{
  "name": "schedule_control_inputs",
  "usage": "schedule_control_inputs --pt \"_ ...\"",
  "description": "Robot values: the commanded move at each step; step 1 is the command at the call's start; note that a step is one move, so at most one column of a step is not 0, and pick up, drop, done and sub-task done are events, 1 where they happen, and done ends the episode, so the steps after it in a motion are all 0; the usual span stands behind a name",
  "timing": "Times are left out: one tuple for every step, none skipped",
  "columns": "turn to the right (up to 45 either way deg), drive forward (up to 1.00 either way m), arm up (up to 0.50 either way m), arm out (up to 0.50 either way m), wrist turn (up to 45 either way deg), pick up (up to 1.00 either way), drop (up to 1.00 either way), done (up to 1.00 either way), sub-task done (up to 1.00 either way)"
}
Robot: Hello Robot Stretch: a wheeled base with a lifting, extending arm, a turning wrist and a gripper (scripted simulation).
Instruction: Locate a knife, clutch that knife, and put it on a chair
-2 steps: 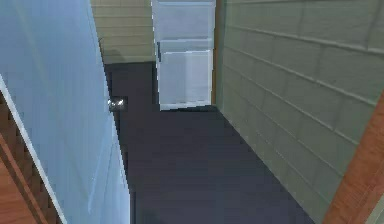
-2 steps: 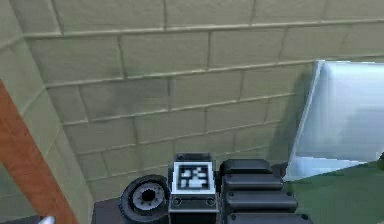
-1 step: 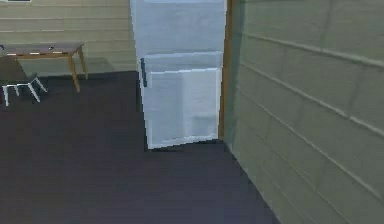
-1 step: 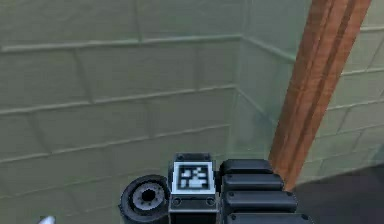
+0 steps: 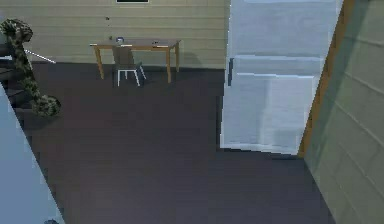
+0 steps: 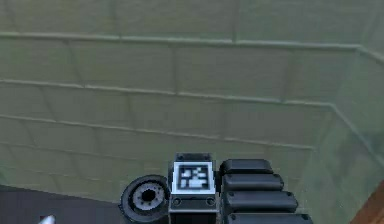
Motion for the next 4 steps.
schedule_control_inputs --pt "0.0 0.1 0.0 0.0 0.0 0.0 0.0 0.0 0.0" --pt "-6.0 0.0 0.0 0.0 0.0 0.0 0.0 0.0 0.0" --pt "-3.0 0.0 0.0 0.0 0.0 0.0 0.0 0.0 0.0" --pt "0.0 0.65 0.0 0.0 0.0 0.0 0.0 0.0 0.0"
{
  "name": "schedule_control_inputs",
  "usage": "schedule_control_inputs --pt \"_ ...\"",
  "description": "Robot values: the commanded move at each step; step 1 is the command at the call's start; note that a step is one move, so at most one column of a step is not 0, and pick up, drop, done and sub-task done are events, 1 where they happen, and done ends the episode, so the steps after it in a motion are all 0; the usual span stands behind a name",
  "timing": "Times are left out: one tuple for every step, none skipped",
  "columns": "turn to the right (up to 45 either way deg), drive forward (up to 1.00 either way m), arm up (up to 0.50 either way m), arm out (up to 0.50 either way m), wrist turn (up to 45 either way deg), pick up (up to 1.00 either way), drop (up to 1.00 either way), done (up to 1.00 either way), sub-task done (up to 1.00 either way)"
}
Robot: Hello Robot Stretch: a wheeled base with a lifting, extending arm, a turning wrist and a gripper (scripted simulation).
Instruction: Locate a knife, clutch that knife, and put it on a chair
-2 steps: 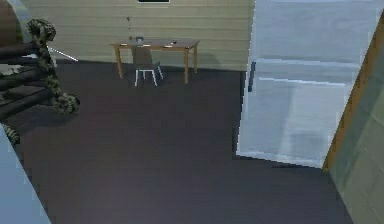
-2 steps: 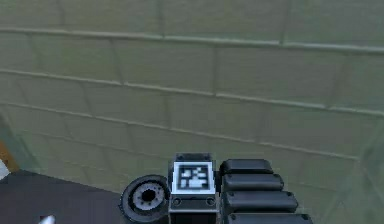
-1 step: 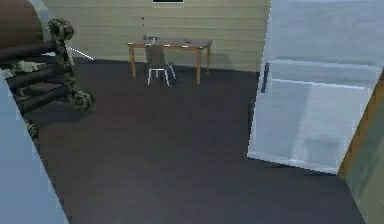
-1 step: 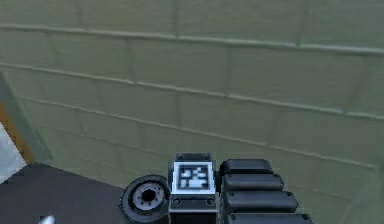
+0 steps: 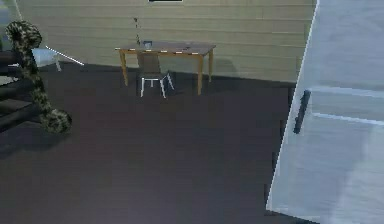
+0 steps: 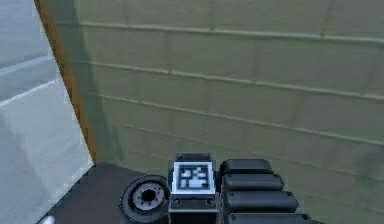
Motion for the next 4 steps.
schedule_control_inputs --pt "-21.0 0.0 0.0 0.0 0.0 0.0 0.0 0.0 0.0" --pt "0.0 1.0 0.0 0.0 0.0 0.0 0.0 0.0 0.0" --pt "-3.0 0.0 0.0 0.0 0.0 0.0 0.0 0.0 0.0" --pt "0.0 1.0 0.0 0.0 0.0 0.0 0.0 0.0 0.0"
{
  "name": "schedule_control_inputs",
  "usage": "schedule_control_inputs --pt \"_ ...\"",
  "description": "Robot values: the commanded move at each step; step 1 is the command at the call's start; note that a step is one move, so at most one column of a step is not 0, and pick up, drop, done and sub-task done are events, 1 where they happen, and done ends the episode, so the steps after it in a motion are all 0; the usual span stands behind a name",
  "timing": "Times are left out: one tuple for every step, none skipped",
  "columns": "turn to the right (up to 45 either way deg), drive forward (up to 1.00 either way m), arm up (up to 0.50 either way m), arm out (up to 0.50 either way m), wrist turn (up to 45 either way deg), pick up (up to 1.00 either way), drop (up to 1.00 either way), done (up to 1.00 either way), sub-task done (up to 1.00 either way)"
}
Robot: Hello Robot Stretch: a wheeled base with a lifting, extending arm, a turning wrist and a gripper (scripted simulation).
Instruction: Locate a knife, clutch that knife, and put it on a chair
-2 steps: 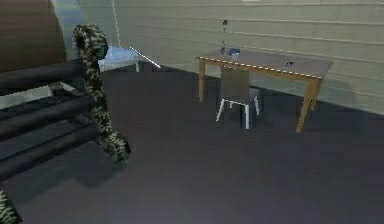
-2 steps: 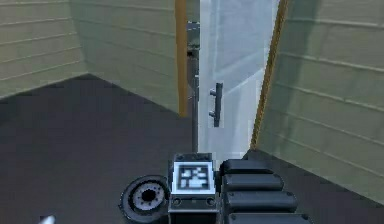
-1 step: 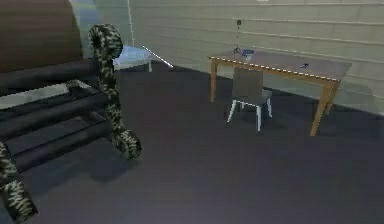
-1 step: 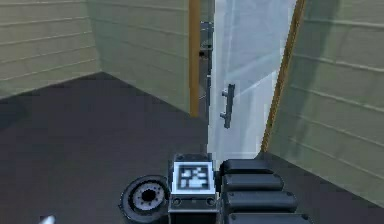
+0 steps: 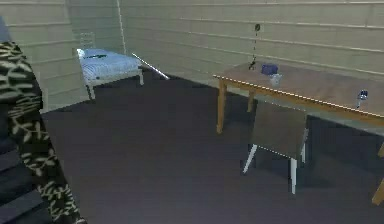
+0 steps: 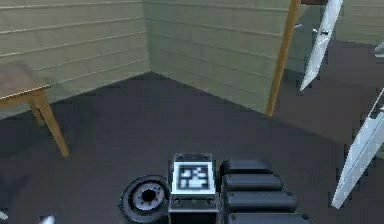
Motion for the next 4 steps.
schedule_control_inputs --pt "0.0 1.0 0.0 0.0 0.0 0.0 0.0 0.0 0.0" --pt "0.0 0.65 0.0 0.0 0.0 0.0 0.0 0.0 0.0" --pt "-45.0 0.0 0.0 0.0 0.0 0.0 0.0 0.0 0.0" --pt "-45.0 0.0 0.0 0.0 0.0 0.0 0.0 0.0 0.0"
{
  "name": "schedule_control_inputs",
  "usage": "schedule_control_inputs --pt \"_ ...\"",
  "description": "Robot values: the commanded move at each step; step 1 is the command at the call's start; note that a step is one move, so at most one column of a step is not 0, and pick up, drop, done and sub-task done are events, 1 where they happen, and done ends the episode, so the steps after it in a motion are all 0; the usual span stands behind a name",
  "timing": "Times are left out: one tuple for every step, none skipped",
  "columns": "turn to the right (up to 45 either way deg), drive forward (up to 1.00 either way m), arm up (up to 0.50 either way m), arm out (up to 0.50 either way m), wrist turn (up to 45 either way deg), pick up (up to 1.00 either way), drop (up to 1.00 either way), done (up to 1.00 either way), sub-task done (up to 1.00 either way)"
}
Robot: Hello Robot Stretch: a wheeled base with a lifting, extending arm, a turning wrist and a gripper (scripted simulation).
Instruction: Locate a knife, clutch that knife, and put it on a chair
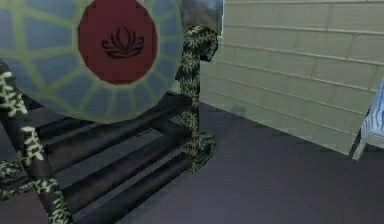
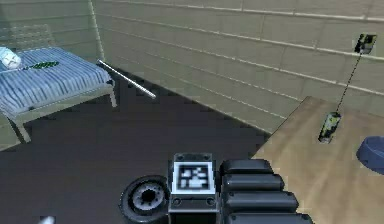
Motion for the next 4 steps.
schedule_control_inputs --pt "-45.0 0.0 0.0 0.0 0.0 0.0 0.0 0.0 0.0" --pt "45.0 0.0 0.0 0.0 0.0 0.0 0.0 0.0 0.0" --pt "45.0 0.0 0.0 0.0 0.0 0.0 0.0 0.0 0.0" --pt "36.0 0.0 0.0 0.0 0.0 0.0 0.0 0.0 0.0"
